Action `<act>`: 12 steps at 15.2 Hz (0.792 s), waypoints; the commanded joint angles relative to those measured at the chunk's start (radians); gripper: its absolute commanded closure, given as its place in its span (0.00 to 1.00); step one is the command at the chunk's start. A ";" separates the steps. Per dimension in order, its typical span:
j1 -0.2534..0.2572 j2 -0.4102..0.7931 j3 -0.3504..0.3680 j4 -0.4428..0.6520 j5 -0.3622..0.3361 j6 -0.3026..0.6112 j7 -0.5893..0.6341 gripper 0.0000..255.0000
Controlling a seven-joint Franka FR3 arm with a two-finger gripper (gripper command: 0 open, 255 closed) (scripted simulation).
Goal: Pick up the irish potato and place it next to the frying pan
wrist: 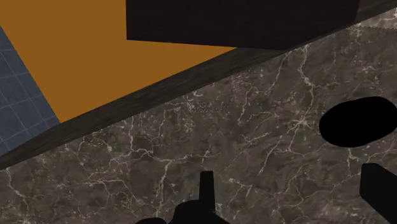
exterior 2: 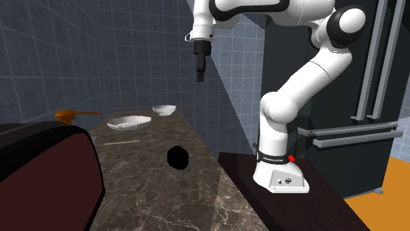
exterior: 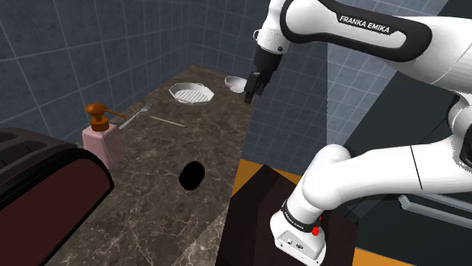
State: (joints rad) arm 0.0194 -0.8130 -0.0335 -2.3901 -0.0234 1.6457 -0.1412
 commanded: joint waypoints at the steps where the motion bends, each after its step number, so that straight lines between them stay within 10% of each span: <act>1: 0.000 0.000 0.000 0.000 0.000 0.000 0.000 0.00; 12: -0.100 0.170 0.325 -0.109 0.176 0.147 0.699 0.00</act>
State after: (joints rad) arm -0.0725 -0.6748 0.2573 -2.5021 0.1336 1.7748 0.4804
